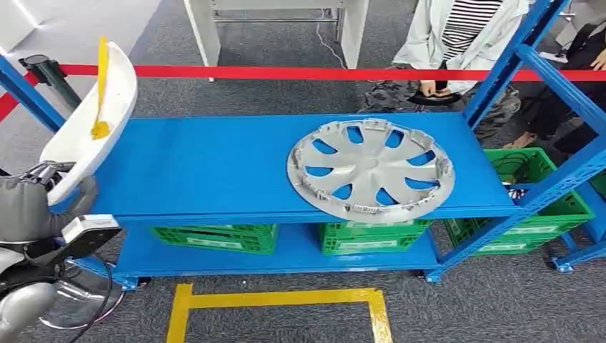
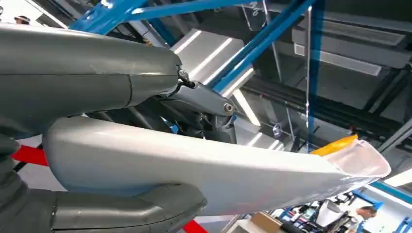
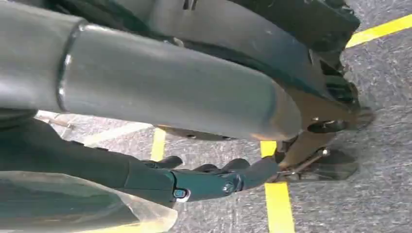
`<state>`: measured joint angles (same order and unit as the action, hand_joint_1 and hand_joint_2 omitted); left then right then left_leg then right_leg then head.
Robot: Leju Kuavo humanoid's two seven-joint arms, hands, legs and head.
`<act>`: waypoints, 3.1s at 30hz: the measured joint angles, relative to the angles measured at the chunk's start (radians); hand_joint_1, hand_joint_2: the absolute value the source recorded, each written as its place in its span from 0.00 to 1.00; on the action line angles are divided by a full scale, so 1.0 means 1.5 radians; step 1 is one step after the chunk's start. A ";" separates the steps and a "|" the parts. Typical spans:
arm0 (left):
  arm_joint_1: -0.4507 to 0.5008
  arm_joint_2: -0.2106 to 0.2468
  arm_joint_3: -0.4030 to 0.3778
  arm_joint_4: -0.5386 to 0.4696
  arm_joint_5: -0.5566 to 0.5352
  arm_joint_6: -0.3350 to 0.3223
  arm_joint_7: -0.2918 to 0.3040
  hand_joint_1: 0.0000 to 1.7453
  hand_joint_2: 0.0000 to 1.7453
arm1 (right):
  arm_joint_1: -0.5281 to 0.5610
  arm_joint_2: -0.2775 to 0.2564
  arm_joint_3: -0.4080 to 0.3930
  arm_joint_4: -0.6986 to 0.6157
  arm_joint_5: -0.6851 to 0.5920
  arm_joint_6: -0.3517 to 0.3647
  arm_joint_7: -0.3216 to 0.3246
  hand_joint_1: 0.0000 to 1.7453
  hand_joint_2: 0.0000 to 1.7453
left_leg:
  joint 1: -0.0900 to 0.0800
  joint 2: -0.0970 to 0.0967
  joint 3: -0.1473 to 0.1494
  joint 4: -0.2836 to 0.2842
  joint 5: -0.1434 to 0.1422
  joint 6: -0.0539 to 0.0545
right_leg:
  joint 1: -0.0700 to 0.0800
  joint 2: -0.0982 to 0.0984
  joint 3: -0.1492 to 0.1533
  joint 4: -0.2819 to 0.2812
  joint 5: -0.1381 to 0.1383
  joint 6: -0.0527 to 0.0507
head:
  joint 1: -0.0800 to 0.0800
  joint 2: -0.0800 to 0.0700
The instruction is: Take the parts from the cabinet and place them on the table.
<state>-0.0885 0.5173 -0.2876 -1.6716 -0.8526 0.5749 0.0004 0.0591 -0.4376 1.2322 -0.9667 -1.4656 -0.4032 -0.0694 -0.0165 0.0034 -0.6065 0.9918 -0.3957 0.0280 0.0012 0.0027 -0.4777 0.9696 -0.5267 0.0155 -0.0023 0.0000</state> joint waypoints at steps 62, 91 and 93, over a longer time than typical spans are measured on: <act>-0.017 -0.003 -0.024 0.001 -0.004 -0.035 0.014 1.00 1.00 | 0.049 -0.024 -0.006 -0.104 -0.012 -0.112 -0.050 0.00 0.00 | 0.013 0.000 -0.024 0.004 0.014 -0.015 | 0.001 0.000 0.012 -0.008 -0.009 0.003 | 0.001 0.000; -0.018 -0.011 -0.045 0.017 0.009 -0.019 0.015 1.00 1.00 | 0.163 -0.070 -0.119 -0.259 -0.012 -0.195 -0.072 0.00 0.00 | 0.013 0.004 -0.032 -0.005 0.032 -0.012 | -0.002 0.001 0.049 -0.025 -0.028 0.008 | 0.002 0.000; -0.018 -0.011 -0.045 0.017 0.009 -0.018 0.015 1.00 1.00 | 0.165 -0.074 -0.121 -0.260 -0.012 -0.195 -0.071 0.00 0.00 | 0.015 0.003 -0.039 -0.012 0.051 -0.023 | -0.001 0.000 0.035 -0.023 -0.016 -0.004 | 0.002 0.000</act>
<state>-0.1159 0.5009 -0.3552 -1.6468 -0.8389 0.5486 0.0233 0.3068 -0.5482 1.0510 -1.3569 -1.4836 -0.6962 -0.1755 0.0054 0.0075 -0.6648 0.9744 -0.3187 -0.0059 0.0002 0.0020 -0.4252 0.9345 -0.5504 0.0101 0.0011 0.0000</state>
